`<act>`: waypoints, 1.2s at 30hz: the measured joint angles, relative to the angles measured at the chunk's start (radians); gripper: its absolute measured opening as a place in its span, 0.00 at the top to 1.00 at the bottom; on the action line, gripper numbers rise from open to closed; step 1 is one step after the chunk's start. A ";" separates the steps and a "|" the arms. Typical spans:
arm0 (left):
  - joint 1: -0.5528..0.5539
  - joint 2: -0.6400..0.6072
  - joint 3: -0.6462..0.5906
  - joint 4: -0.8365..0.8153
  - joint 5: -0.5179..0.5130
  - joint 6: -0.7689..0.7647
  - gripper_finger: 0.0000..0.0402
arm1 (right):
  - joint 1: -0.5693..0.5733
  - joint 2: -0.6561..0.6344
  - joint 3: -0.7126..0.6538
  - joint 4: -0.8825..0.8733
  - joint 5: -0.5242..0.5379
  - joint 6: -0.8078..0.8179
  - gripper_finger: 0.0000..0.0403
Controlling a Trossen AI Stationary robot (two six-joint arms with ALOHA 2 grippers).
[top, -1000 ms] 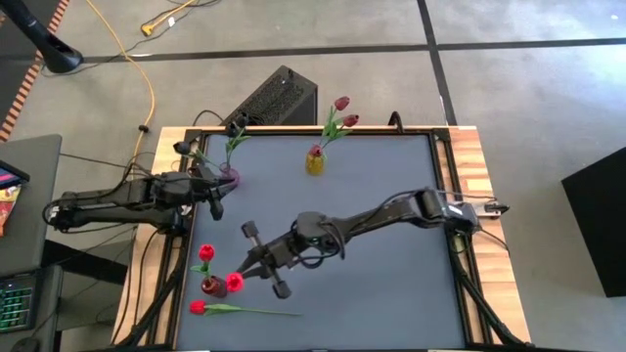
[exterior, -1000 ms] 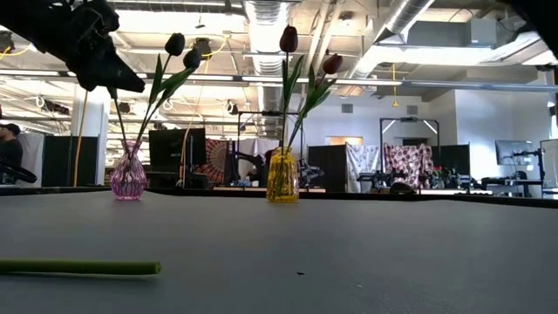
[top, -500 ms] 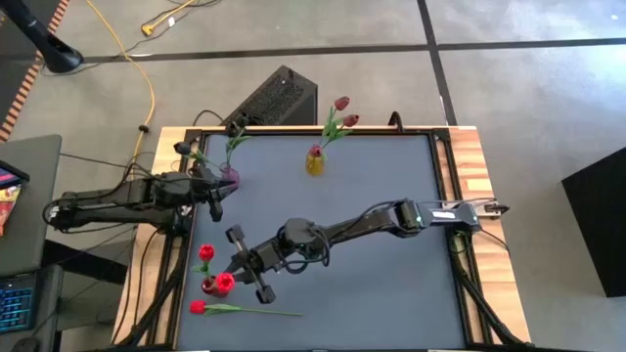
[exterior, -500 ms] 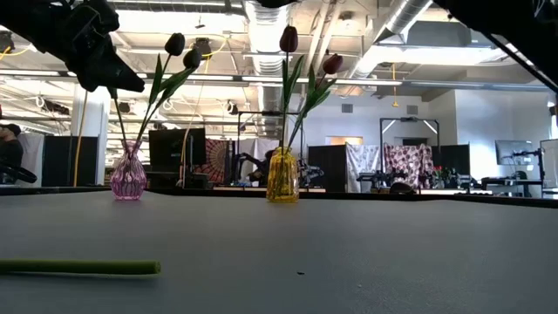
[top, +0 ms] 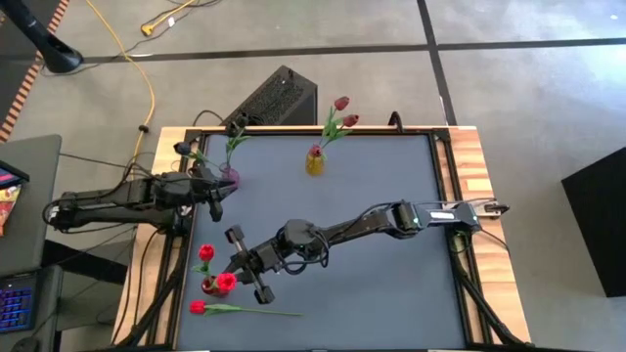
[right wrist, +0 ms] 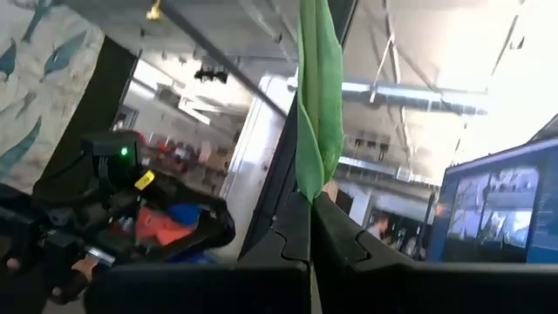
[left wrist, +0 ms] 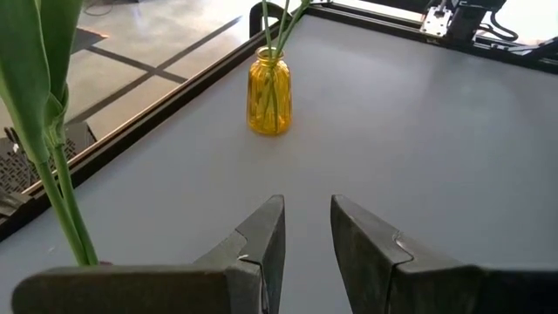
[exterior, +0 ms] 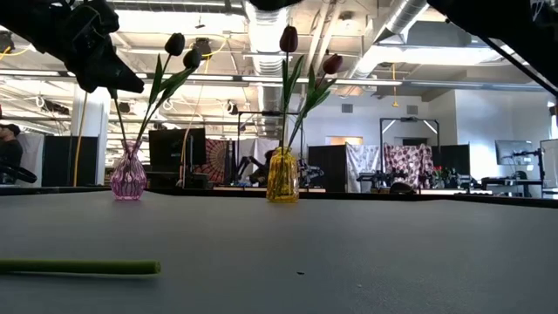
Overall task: Sort flowers into vase by color
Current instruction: Put the top red flower into the red vase
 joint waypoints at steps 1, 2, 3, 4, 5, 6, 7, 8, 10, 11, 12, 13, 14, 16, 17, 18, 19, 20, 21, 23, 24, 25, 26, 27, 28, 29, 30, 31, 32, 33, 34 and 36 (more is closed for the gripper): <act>0.000 0.000 0.000 0.000 0.000 0.000 0.80 | 0.000 0.011 0.000 0.029 0.002 0.001 0.94; 0.000 0.000 0.000 0.000 0.000 -0.001 0.80 | 0.001 0.025 0.000 0.052 0.003 0.006 0.94; 0.000 0.000 0.000 -0.001 0.001 -0.001 0.80 | 0.002 0.044 0.000 0.081 0.012 0.012 0.94; 0.000 0.000 0.000 -0.002 0.001 -0.001 0.80 | 0.003 0.061 0.002 0.101 0.026 0.013 0.94; 0.000 0.000 0.000 -0.002 0.001 -0.001 0.80 | 0.002 0.074 0.005 0.105 0.038 0.014 0.94; 0.000 0.000 0.000 -0.002 0.001 -0.001 0.80 | 0.002 0.084 0.015 0.105 0.044 0.014 0.94; 0.000 0.000 0.000 -0.002 0.002 -0.002 0.80 | 0.002 0.091 0.029 0.104 0.051 0.019 0.94; 0.000 0.000 0.000 -0.002 0.002 -0.002 0.80 | 0.000 0.097 0.043 0.103 0.052 0.028 0.94; 0.000 0.000 0.000 -0.002 0.012 -0.002 0.80 | -0.004 0.103 0.064 0.105 0.052 0.049 0.94; 0.000 0.000 0.000 -0.002 0.021 -0.002 0.80 | -0.006 0.109 0.075 0.102 0.052 0.051 0.94; 0.000 0.000 0.000 -0.002 0.028 -0.002 0.80 | -0.008 0.111 0.077 0.090 0.053 0.051 0.94; 0.000 0.000 0.000 -0.002 0.036 -0.002 0.80 | -0.011 0.113 0.077 0.073 0.054 0.051 0.94; 0.000 0.000 0.000 -0.002 0.043 -0.002 0.80 | -0.014 0.116 0.076 0.063 0.054 0.051 0.94; 0.000 0.000 0.000 -0.002 0.045 -0.002 0.80 | -0.020 0.117 0.074 0.041 0.054 0.051 0.94; 0.000 0.000 0.000 -0.002 0.045 -0.002 0.80 | -0.022 0.117 0.075 0.038 0.054 0.051 0.94; 0.000 0.000 0.000 -0.002 0.045 -0.002 0.80 | -0.026 0.116 0.075 0.032 0.054 0.051 0.94; 0.000 0.000 0.000 -0.002 0.045 0.001 0.80 | -0.028 0.116 0.076 0.029 0.054 0.052 0.94; 0.000 0.000 0.000 -0.001 0.045 0.005 0.80 | -0.031 0.115 0.076 0.019 0.054 0.054 0.94; 0.000 0.000 0.000 0.000 0.045 0.007 0.80 | -0.033 0.116 0.076 0.005 0.054 0.055 0.94; 0.000 0.000 0.000 0.000 0.045 0.007 0.80 | -0.038 0.116 0.075 -0.027 0.054 0.055 0.94; 0.000 0.000 0.000 0.000 0.045 0.008 0.80 | -0.040 0.116 0.075 -0.037 0.054 0.058 0.94; 0.000 0.000 0.000 0.000 0.045 0.009 0.80 | -0.040 0.116 0.075 -0.041 0.054 0.066 0.93; 0.000 0.000 0.000 0.000 0.045 0.009 0.80 | -0.040 0.116 0.075 -0.044 0.054 0.077 0.93; 0.000 0.000 0.000 0.000 0.045 0.009 0.80 | -0.041 0.116 0.075 -0.045 0.054 0.084 0.92; 0.000 0.000 0.000 0.000 0.045 0.009 0.80 | -0.041 0.116 0.075 -0.051 0.054 0.088 0.91; 0.000 0.000 0.000 0.000 0.045 0.008 0.80 | -0.043 0.116 0.075 -0.060 0.054 0.093 0.90; 0.000 0.000 0.000 0.000 0.046 0.008 0.80 | -0.045 0.116 0.075 -0.071 0.054 0.099 0.89; 0.000 0.000 0.000 0.000 0.047 0.008 0.80 | -0.045 0.116 0.075 -0.080 0.054 0.102 0.87; 0.000 0.000 0.000 0.000 0.050 0.008 0.80 | -0.046 0.116 0.075 -0.085 0.054 0.103 0.87; 0.000 0.000 0.000 0.000 0.056 0.008 0.80 | -0.047 0.116 0.075 -0.087 0.054 0.103 0.86; 0.000 0.000 0.000 0.000 0.064 0.008 0.80 | -0.048 0.116 0.075 -0.091 0.054 0.103 0.85; 0.000 0.000 0.000 0.000 0.067 0.008 0.80 | -0.048 0.116 0.075 -0.094 0.054 0.103 0.85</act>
